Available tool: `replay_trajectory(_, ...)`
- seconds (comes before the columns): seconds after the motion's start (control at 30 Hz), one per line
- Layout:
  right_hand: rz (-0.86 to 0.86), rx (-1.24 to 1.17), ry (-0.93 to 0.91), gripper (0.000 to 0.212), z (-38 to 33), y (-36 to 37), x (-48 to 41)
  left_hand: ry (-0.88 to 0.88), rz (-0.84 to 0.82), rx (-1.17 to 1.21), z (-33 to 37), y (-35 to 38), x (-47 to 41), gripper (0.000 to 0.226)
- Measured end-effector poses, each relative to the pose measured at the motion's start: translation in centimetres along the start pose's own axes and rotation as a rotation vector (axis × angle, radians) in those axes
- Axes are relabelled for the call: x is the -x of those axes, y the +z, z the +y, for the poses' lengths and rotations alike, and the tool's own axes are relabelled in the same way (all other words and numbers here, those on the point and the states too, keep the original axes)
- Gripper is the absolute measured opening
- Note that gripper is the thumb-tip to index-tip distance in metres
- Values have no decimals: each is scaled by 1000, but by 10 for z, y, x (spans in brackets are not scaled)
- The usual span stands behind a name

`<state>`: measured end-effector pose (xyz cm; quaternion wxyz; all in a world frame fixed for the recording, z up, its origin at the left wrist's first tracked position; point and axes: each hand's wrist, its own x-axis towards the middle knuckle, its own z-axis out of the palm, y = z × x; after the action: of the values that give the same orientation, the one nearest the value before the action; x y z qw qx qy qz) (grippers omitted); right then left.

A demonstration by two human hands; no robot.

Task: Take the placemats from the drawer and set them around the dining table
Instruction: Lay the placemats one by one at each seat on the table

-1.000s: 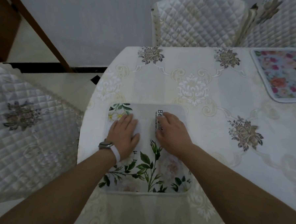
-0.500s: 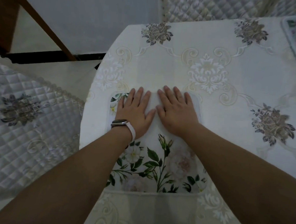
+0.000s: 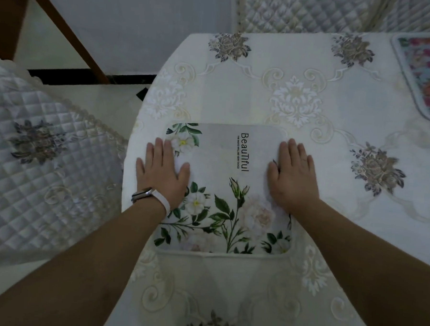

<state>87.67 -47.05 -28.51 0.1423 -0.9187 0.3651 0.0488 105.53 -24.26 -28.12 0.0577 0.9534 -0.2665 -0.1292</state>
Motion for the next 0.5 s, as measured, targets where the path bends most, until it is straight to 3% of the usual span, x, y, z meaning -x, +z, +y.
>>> replay_trajectory(0.23, -88, 58, -288, 56, -82, 25, 54, 225, -36, -57, 40, 18, 41, 65)
replay_trajectory(0.5, -51, 52, -213, 58, -78, 31, 59, 247, -56, -36, 43, 23, 52, 58)
